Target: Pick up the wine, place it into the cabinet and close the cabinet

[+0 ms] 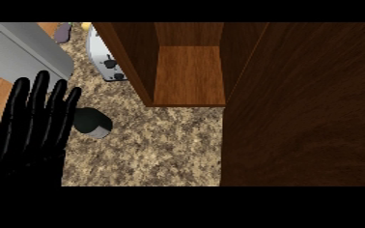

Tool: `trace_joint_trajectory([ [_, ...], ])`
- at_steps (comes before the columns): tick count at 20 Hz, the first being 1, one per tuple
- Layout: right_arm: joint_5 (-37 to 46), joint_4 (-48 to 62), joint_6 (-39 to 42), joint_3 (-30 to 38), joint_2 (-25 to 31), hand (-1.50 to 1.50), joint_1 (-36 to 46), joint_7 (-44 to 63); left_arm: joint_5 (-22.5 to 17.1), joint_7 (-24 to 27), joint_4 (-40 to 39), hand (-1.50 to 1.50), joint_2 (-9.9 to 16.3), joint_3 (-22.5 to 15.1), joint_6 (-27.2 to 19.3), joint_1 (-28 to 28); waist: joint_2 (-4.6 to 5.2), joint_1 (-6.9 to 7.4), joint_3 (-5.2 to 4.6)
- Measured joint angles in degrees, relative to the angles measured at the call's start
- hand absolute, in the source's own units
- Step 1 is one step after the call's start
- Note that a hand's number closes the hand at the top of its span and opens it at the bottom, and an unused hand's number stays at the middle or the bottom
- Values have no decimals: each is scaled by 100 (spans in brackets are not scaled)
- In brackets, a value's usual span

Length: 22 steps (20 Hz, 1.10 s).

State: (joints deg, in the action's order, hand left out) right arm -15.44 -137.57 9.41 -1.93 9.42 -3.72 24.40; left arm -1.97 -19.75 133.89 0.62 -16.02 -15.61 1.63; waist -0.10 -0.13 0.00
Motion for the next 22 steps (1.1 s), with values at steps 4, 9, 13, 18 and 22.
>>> trace_joint_trajectory([
  [4, 28, -20, -79, -132, -90, -150, 27, 76, -165, -68, 143, -150, 87, 322, 37, 122, -1, 2, 0],
  [9, 58, -34, -156, -47, -56, -150, 203, 218, -376, -249, 365, -150, 243, 771, 117, 216, 0, 6, -2],
  [13, 73, -56, -160, 1, -33, -150, 230, 277, -395, -438, 465, -150, 346, 1047, 100, 172, -1, -4, 0],
  [18, 135, -72, -268, -119, -108, -150, 252, 305, -793, -413, 375, -150, 502, 1692, 323, 288, -2, 1, -2],
  [22, 151, -99, -300, -36, -49, -150, 350, 435, -1193, -355, 148, -150, 593, 2180, 477, 266, -2, -5, -3],
])
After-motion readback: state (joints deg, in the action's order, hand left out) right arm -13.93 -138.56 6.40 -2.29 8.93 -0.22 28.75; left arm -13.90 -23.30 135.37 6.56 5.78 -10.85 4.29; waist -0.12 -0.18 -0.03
